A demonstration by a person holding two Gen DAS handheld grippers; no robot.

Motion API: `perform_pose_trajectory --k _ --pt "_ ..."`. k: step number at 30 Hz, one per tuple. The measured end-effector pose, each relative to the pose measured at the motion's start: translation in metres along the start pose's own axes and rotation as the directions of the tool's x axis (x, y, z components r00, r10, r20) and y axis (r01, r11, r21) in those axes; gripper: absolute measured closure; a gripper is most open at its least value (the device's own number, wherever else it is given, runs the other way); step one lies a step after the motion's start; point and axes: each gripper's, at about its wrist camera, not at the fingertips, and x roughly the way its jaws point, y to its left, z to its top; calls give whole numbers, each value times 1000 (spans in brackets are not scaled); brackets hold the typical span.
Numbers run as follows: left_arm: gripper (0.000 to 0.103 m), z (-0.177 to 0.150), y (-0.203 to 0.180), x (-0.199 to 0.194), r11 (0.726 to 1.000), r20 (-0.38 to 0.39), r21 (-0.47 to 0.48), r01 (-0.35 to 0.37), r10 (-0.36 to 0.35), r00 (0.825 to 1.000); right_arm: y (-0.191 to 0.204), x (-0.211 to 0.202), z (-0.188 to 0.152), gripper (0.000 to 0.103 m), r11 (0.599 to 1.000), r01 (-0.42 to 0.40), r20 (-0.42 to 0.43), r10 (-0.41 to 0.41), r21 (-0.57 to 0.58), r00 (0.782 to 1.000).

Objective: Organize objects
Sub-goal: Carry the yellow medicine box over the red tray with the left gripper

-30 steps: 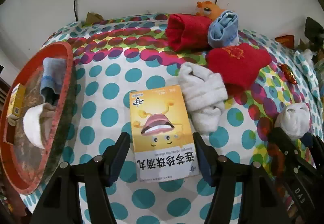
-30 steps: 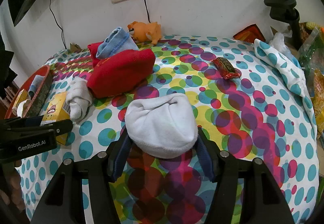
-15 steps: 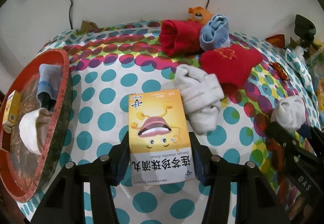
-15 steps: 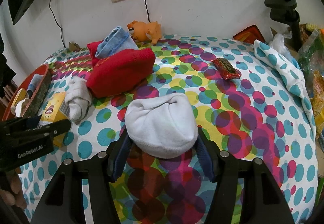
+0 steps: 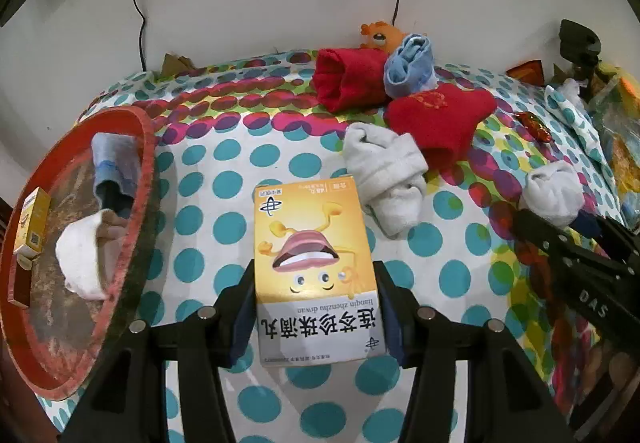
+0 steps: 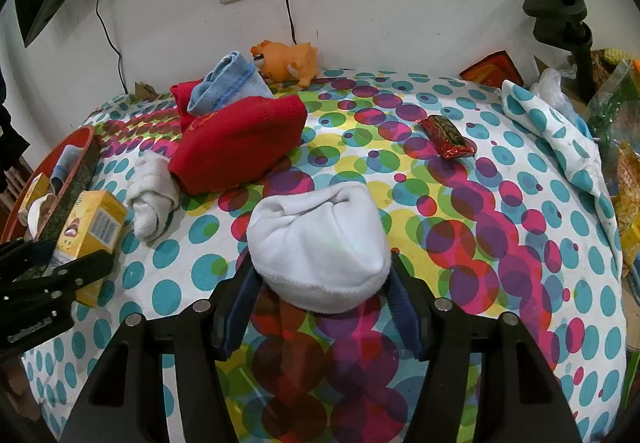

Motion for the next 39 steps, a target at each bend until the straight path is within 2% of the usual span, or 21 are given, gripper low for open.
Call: perform_pose_trajectory --k 10,25,29,39 --pt "49 -1 27 -27 999 42 25 -28 27 999 -1 2 1 43 1000 13 -4 -13 -12 1000" --pt "49 -4 120 -57 990 74 -52 -131 134 988 0 2 1 43 1000 24 -5 -25 -20 1000" --pt "49 -9 149 -57 986 53 -100 -136 142 988 0 2 1 43 999 28 -6 -28 -23 1000" --pt "49 -28 203 -52 964 7 -160 -211 215 977 5 2 0 43 999 42 -8 -42 -31 999"
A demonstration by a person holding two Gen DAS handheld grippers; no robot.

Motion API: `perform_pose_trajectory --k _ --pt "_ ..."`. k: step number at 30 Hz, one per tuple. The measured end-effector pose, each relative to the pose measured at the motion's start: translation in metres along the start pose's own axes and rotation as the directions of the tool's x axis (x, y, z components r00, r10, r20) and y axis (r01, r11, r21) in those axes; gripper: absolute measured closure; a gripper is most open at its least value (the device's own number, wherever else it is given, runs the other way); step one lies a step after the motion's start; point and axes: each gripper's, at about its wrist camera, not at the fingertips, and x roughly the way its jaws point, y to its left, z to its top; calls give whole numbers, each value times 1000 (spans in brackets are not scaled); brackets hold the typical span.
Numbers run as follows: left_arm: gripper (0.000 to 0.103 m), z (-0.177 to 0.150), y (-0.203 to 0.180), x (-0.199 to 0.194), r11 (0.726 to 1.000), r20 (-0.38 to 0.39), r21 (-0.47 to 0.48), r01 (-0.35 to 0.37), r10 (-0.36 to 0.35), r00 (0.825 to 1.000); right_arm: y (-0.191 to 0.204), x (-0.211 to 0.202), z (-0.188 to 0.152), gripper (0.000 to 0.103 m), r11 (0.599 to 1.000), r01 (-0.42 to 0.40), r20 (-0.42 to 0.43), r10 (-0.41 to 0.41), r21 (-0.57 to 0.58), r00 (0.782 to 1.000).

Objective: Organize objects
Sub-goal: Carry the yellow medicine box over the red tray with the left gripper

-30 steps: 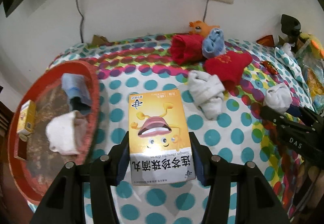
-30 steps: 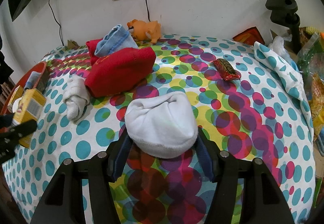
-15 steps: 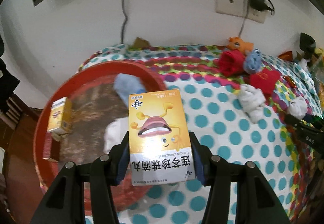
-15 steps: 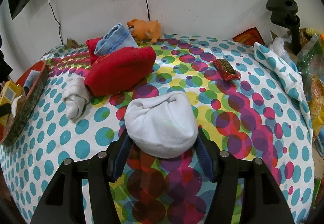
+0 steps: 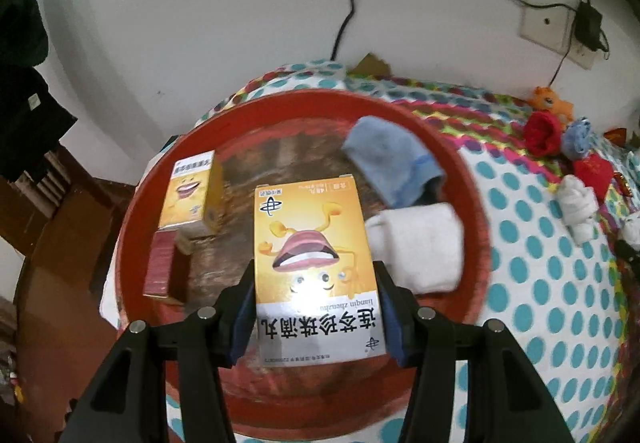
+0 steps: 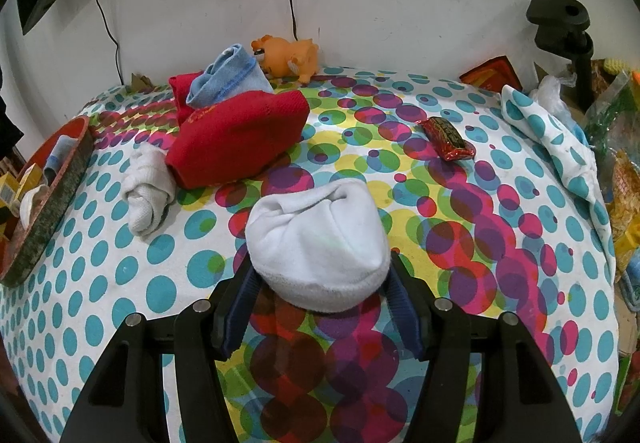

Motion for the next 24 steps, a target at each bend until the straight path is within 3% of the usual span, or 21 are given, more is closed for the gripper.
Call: perform_pose_trajectory --k 5,24 --pt "49 -8 18 11 999 -26 -5 -33 33 999 1 0 0 43 1000 15 -4 -15 -12 1000" --pt "49 -30 59 33 999 -71 -42 -27 24 997 9 2 0 43 998 46 -10 -46 -34 999"
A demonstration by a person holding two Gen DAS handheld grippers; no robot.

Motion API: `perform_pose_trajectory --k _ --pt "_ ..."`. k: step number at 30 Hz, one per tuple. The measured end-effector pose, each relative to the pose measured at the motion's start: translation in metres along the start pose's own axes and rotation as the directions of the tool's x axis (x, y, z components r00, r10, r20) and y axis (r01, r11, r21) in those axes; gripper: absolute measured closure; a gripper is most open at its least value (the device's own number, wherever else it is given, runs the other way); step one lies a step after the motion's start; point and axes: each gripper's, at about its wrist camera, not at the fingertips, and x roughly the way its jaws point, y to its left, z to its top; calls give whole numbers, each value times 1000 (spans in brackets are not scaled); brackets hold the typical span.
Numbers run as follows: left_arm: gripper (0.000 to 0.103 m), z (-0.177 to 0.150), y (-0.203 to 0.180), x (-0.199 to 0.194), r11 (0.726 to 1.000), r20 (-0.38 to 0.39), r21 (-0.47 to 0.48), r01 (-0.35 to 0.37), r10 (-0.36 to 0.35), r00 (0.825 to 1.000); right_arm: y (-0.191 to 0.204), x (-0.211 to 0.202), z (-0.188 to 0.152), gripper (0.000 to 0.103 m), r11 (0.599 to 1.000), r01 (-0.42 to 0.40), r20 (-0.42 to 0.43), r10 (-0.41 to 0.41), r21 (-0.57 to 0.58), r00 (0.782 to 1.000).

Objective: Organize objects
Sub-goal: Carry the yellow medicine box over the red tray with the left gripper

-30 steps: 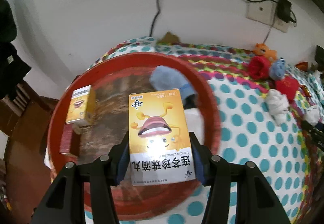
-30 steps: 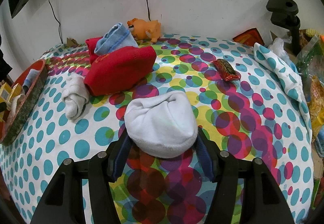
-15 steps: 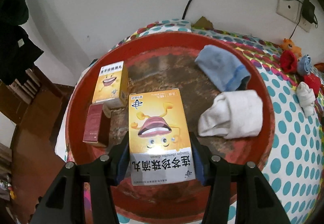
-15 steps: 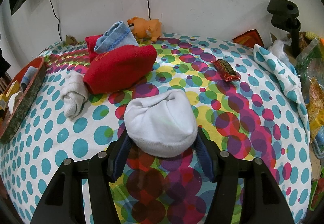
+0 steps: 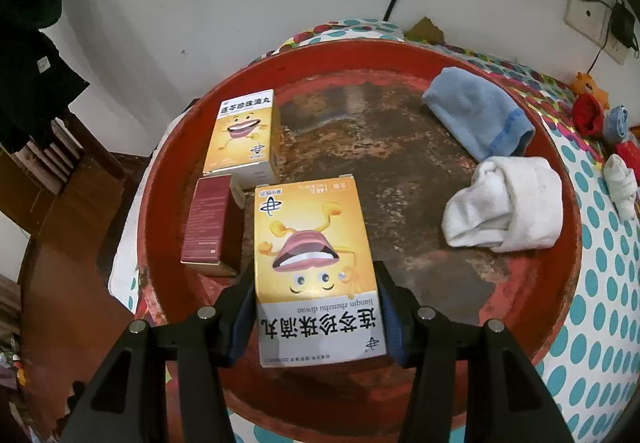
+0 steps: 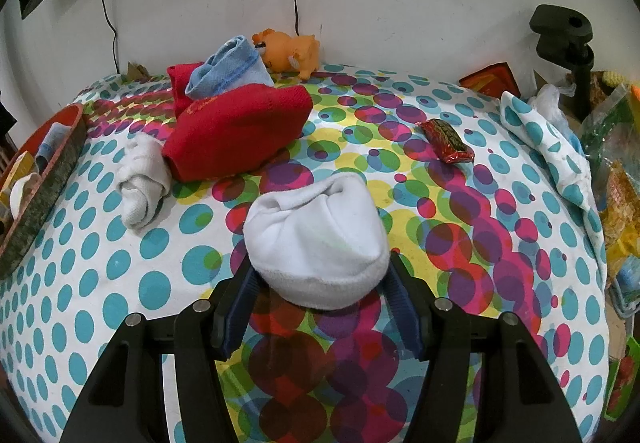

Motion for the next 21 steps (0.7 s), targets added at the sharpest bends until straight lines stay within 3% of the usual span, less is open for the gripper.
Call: perform_pose_trajectory --k 21 --pt "48 -2 34 13 998 -12 -55 21 -22 1000 1 0 0 43 1000 9 -1 -9 4 1000"
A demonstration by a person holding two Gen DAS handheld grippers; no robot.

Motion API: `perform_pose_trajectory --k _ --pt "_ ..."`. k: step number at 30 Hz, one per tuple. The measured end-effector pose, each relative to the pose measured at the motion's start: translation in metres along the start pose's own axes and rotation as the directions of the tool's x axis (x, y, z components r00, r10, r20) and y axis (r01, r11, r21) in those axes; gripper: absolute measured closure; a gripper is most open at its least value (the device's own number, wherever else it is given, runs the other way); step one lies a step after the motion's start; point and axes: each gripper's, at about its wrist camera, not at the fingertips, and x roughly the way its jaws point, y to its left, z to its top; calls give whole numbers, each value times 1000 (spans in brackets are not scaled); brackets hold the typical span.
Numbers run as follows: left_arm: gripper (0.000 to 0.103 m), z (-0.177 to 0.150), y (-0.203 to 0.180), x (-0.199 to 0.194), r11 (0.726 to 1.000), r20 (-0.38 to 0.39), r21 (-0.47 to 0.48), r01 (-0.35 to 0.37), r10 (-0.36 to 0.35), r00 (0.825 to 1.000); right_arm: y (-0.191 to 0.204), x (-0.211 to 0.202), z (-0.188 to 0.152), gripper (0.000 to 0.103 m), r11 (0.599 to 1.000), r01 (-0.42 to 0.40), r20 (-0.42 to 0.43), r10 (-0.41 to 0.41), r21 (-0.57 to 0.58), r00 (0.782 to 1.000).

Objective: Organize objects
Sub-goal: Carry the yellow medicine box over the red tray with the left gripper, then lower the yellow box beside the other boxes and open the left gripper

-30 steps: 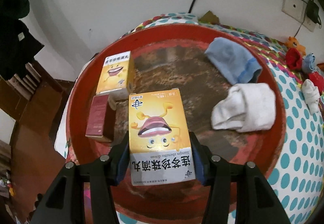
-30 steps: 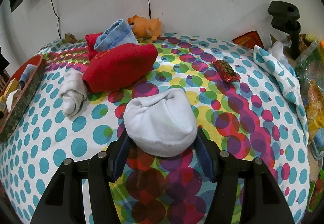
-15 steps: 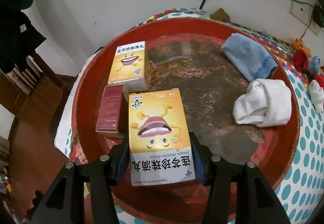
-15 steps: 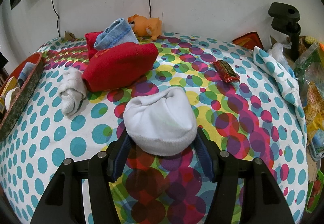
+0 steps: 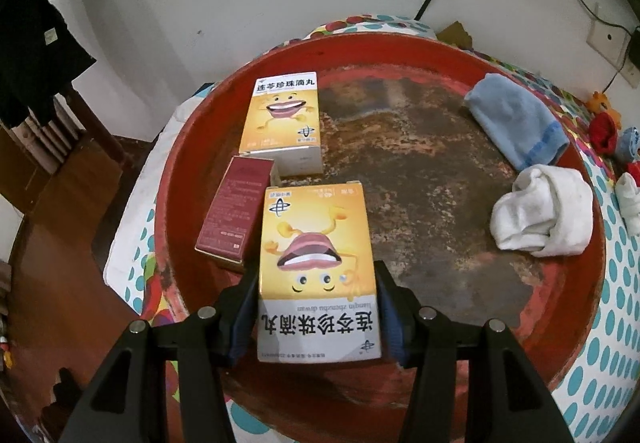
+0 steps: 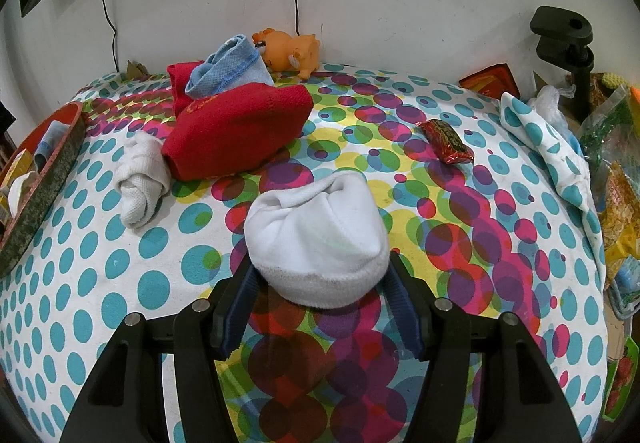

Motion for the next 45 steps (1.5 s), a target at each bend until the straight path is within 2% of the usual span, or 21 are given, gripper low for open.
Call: perform_pose_trajectory --k 9,13,19,29,35,37,45 --pt "48 -4 -4 -23 999 80 45 -6 2 997 1 0 0 43 1000 1 0 -1 0 1000" --pt "48 -8 3 -38 999 118 3 35 -35 992 1 0 0 43 1000 1 0 -1 0 1000" --pt "48 -26 8 -54 998 176 -36 61 -53 983 1 0 0 43 1000 1 0 -1 0 1000" --pt "48 -52 -1 -67 996 244 12 90 -90 966 1 0 1 45 1000 10 1 -10 -3 1000" --pt "48 -50 6 -71 993 259 -4 121 -116 959 -2 0 2 52 1000 15 6 -15 0 1000" --pt "48 -49 11 -70 987 251 -22 157 -146 957 -4 -2 2 53 1000 19 13 -19 8 1000" --pt "48 -48 27 -67 984 245 -85 154 -129 961 -11 -10 1 53 996 72 36 -74 53 997"
